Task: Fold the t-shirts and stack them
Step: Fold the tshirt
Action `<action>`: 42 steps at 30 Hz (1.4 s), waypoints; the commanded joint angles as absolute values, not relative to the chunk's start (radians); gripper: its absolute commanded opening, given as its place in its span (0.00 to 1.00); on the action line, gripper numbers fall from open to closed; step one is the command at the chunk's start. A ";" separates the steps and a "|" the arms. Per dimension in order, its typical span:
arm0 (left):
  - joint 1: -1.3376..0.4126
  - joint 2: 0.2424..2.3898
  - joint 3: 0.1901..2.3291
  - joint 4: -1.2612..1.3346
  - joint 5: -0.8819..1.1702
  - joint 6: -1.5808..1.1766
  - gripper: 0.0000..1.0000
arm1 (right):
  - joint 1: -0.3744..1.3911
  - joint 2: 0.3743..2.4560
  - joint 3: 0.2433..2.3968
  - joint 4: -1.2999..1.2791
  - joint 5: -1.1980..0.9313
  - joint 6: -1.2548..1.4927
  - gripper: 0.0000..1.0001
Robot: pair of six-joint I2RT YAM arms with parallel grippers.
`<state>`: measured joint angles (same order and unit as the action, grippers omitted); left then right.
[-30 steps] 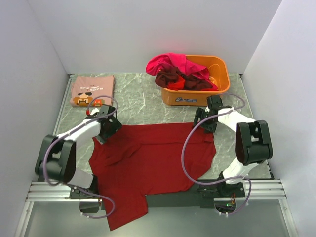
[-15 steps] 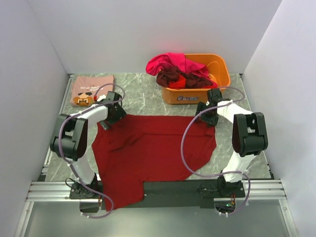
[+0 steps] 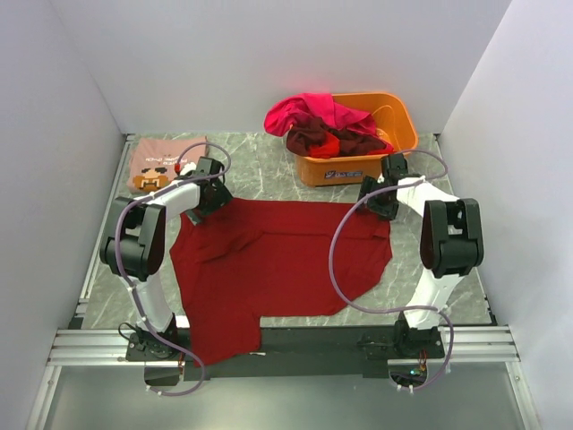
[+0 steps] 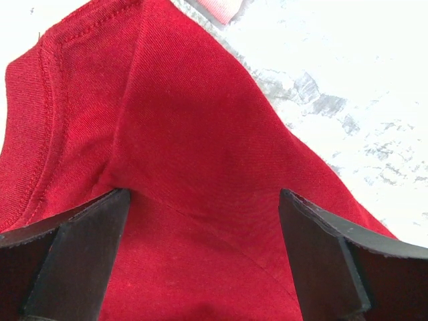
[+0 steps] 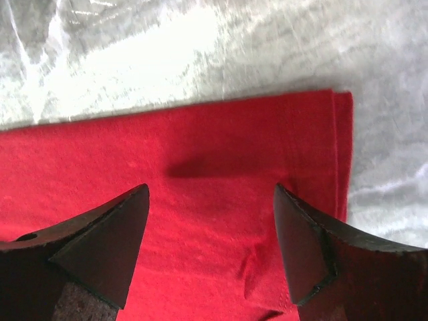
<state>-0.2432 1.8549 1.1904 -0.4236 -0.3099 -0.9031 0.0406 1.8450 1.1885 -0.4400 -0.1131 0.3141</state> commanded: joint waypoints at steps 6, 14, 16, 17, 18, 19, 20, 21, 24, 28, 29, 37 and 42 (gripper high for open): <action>-0.239 1.686 1.170 -0.440 -0.265 -0.900 0.99 | 0.066 1.573 1.091 -0.446 -0.074 0.321 0.81; -0.256 1.476 1.039 -0.503 -0.287 -0.942 0.99 | 0.323 1.362 0.933 -0.597 0.038 0.472 0.82; -0.259 1.405 0.997 -0.514 -0.276 -0.953 1.00 | 0.398 1.341 0.902 -0.607 0.016 0.523 0.82; -0.261 1.384 0.958 -0.521 -0.276 -0.959 1.00 | 0.475 1.338 0.891 -0.606 0.003 0.543 0.82; -0.261 1.341 0.936 -0.526 -0.275 -0.963 0.99 | 0.504 1.344 0.881 -0.592 0.003 0.581 0.82; -0.261 1.319 0.914 -0.538 -0.273 -0.971 0.99 | 0.535 1.351 0.864 -0.586 0.003 0.590 0.82; -0.261 1.299 0.876 -0.541 -0.273 -0.974 0.99 | 0.575 1.361 0.856 -0.583 0.003 0.604 0.82; -0.261 1.260 0.855 -0.543 -0.272 -0.977 0.99 | 0.595 1.382 0.851 -0.586 0.003 0.626 0.82; -0.261 1.191 0.796 -0.554 -0.267 -0.988 1.00 | 0.629 1.394 0.825 -0.638 0.023 0.664 0.82; -0.261 1.132 0.762 -0.575 -0.285 -1.002 0.99 | 0.629 1.323 0.694 -0.765 0.043 0.747 0.82; -0.261 1.124 0.761 -0.592 -0.297 -1.006 1.00 | 0.629 1.266 0.666 -0.803 0.044 0.774 0.82; -0.261 1.086 0.785 -0.655 -0.318 -1.023 0.99 | 0.632 0.827 0.538 -1.022 -0.051 1.015 0.82; -0.262 1.094 0.795 -0.684 -0.308 -1.015 0.99 | 0.632 0.880 0.633 -1.023 -0.002 0.942 0.82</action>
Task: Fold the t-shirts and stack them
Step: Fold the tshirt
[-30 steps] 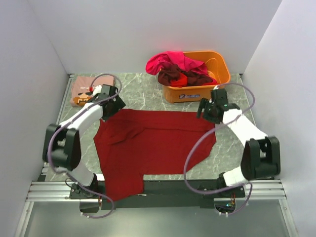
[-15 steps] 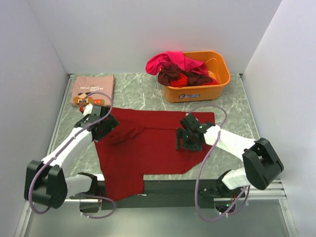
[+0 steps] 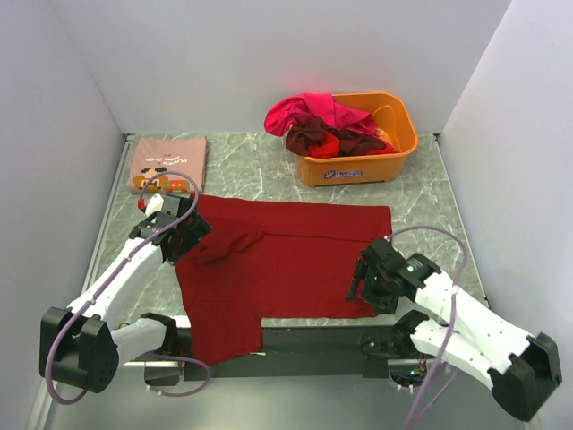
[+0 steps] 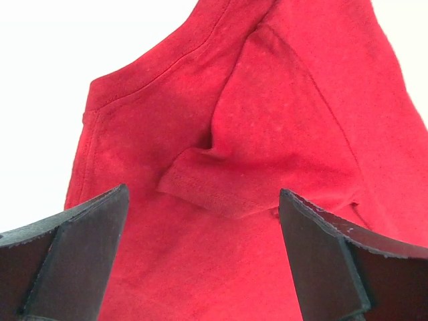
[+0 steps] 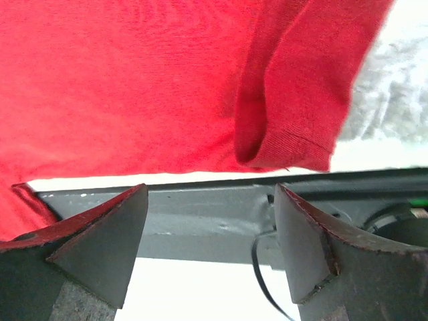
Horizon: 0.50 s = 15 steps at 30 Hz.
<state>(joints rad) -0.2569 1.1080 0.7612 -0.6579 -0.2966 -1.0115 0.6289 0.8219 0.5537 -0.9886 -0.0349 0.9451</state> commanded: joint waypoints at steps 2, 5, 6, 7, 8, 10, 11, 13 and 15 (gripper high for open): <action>-0.261 1.092 0.795 -0.689 -0.304 -1.020 0.99 | 0.630 0.923 0.676 -1.072 0.073 0.924 0.82; -0.261 1.089 0.781 -0.681 -0.290 -1.025 1.00 | 0.632 0.907 0.733 -1.126 0.094 0.875 0.82; -0.261 1.088 0.779 -0.681 -0.282 -1.028 1.00 | 0.630 0.897 0.744 -1.076 0.034 0.852 0.82; -0.261 1.086 0.775 -0.687 -0.276 -1.028 0.99 | 0.632 0.887 0.742 -1.036 0.008 0.833 0.83; -0.261 1.083 0.773 -0.692 -0.262 -1.029 0.99 | 0.632 0.876 0.741 -0.993 -0.018 0.807 0.83; -0.261 1.066 0.762 -0.718 -0.243 -1.028 0.99 | 0.632 0.915 0.765 -0.905 -0.025 0.760 0.83; -0.261 1.060 0.761 -0.729 -0.236 -1.026 0.99 | 0.632 0.943 0.765 -0.905 -0.002 0.747 0.83; -0.261 1.040 0.740 -0.745 -0.218 -1.022 0.99 | 0.634 1.001 0.821 -0.954 0.119 0.723 0.83; -0.264 1.009 0.723 -0.758 -0.154 -1.002 0.99 | 0.635 1.075 0.850 -0.959 0.155 0.689 0.83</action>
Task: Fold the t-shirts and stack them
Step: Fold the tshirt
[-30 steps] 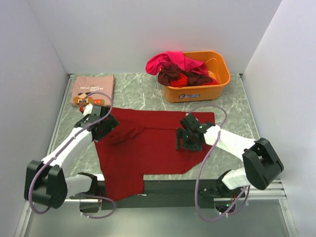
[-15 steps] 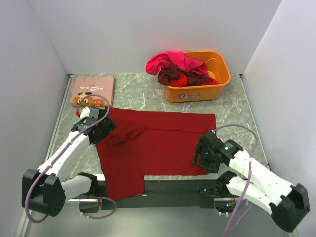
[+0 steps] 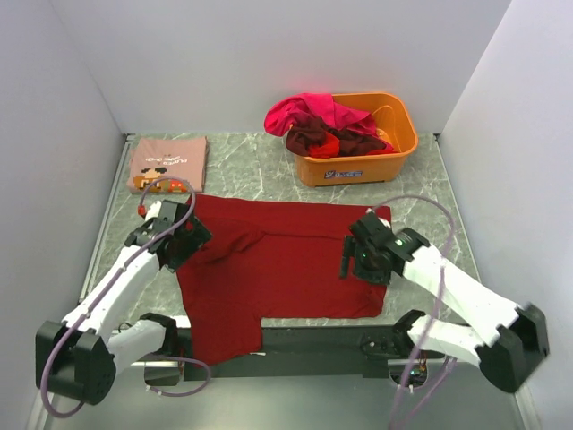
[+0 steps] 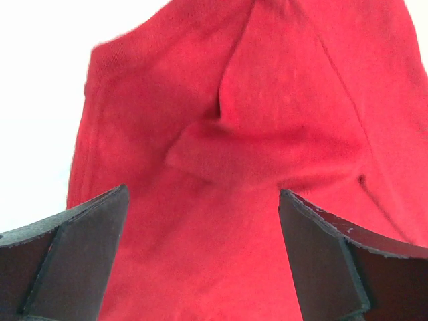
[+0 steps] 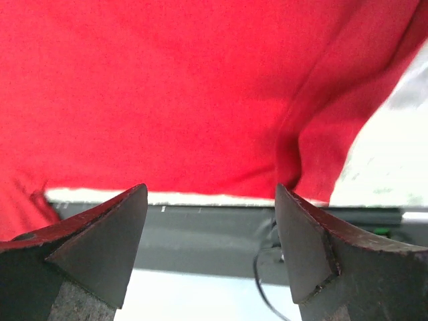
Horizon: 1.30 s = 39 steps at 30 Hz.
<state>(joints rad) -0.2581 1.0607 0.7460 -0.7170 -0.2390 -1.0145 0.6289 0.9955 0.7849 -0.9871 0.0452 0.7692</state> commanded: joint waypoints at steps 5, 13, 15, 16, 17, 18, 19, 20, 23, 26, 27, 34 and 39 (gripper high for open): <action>-0.398 0.942 0.678 -0.837 -0.090 -1.024 0.99 | 0.635 1.167 0.851 -0.957 0.189 0.687 0.84; -0.722 0.943 0.611 -0.999 -0.097 -1.288 1.00 | 0.621 1.101 0.730 -1.036 0.187 0.744 0.84; -0.727 0.946 0.615 -0.964 -0.094 -1.285 1.00 | 0.623 1.112 0.712 -0.996 0.157 0.716 0.83; -0.729 0.946 0.618 -0.909 -0.098 -1.278 0.99 | 0.623 1.135 0.712 -0.980 0.158 0.692 0.82; -0.727 0.945 0.623 -0.885 -0.107 -1.266 1.00 | 0.623 1.152 0.722 -0.970 0.170 0.684 0.82; -0.729 0.948 0.636 -0.861 -0.118 -1.258 0.99 | 0.624 1.173 0.735 -0.980 0.231 0.683 0.82; -0.729 0.963 0.646 -0.830 -0.132 -1.250 1.00 | 0.623 1.228 0.747 -0.998 0.271 0.702 0.83; -0.727 0.975 0.667 -0.819 -0.158 -1.241 0.99 | 0.621 1.258 0.756 -1.059 0.308 0.731 0.83; -0.726 1.052 0.721 -0.818 -0.219 -1.227 0.99 | 0.617 1.296 0.746 -1.136 0.351 0.856 0.71; -0.727 1.123 0.785 -0.807 -0.255 -1.210 0.99 | 0.612 1.226 0.750 -1.272 0.394 0.989 0.75; -0.727 1.135 0.805 -0.789 -0.268 -1.203 1.00 | 0.611 1.189 0.747 -1.316 0.409 1.026 0.77; -0.663 1.193 0.841 -0.698 -0.244 -1.088 1.00 | 0.588 0.996 0.808 -1.445 0.422 1.141 1.00; -0.601 1.160 0.819 -0.660 -0.238 -1.052 1.00 | 0.588 0.948 0.859 -1.271 0.283 1.036 1.00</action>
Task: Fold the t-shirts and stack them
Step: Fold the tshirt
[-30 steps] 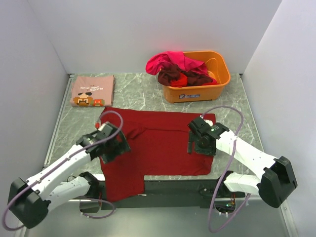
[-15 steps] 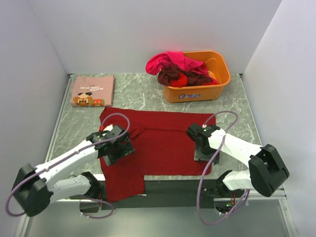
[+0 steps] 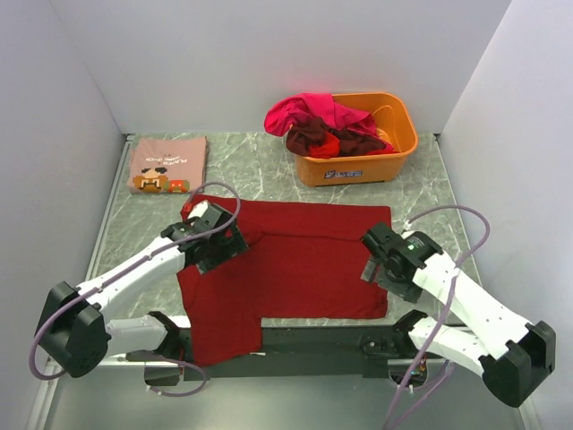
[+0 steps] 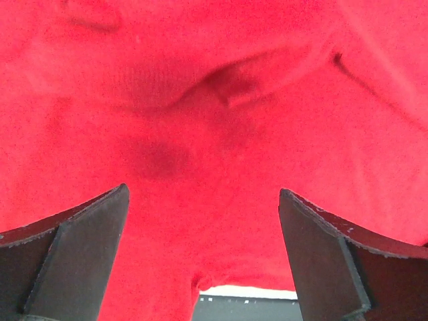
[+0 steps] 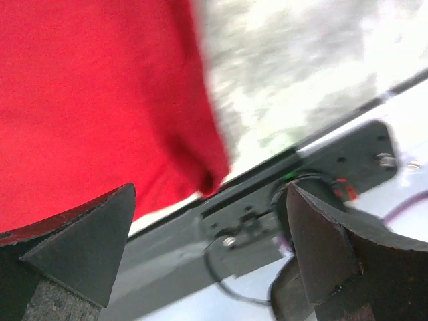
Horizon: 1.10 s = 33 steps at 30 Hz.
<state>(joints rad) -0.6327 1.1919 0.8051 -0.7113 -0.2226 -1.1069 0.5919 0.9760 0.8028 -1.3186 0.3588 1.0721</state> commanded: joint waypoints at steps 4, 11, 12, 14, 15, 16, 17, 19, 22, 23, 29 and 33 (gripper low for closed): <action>-0.520 1.153 0.821 -0.623 -0.232 -1.013 0.99 | 0.588 0.931 0.770 -0.835 0.003 0.881 1.00; -0.423 1.180 0.818 -0.575 -0.250 -0.986 0.99 | 0.592 1.242 0.750 -0.748 0.040 0.833 1.00; -0.416 1.184 0.818 -0.572 -0.249 -0.985 0.99 | 0.591 1.271 0.739 -0.750 0.052 0.842 1.00; -0.396 1.196 0.810 -0.562 -0.249 -0.977 0.99 | 0.584 1.290 0.701 -0.750 0.061 0.856 1.00; -0.390 1.203 0.805 -0.558 -0.242 -0.976 0.99 | 0.563 1.296 0.684 -0.747 0.055 0.867 1.00; -0.376 1.206 0.802 -0.551 -0.238 -0.970 0.99 | 0.543 1.295 0.645 -0.742 0.043 0.876 1.00; -0.370 1.209 0.793 -0.545 -0.238 -0.968 0.99 | 0.520 1.290 0.625 -0.744 0.038 0.880 1.00; -0.353 1.215 0.788 -0.534 -0.227 -0.962 0.99 | 0.430 1.253 0.591 -0.791 0.070 0.890 1.00; -0.342 1.223 0.792 -0.538 -0.241 -0.963 0.99 | 0.336 1.158 0.610 -0.915 0.214 0.902 1.00; -0.342 1.223 0.793 -0.540 -0.247 -0.965 0.99 | 0.324 1.105 0.621 -0.946 0.282 0.907 1.00; -0.331 1.229 0.799 -0.532 -0.253 -0.976 0.99 | 0.272 1.008 0.663 -0.988 0.290 0.901 1.00; -0.331 1.262 0.828 -0.525 -0.261 -0.968 0.99 | 0.270 1.023 0.686 -0.888 0.189 0.810 0.99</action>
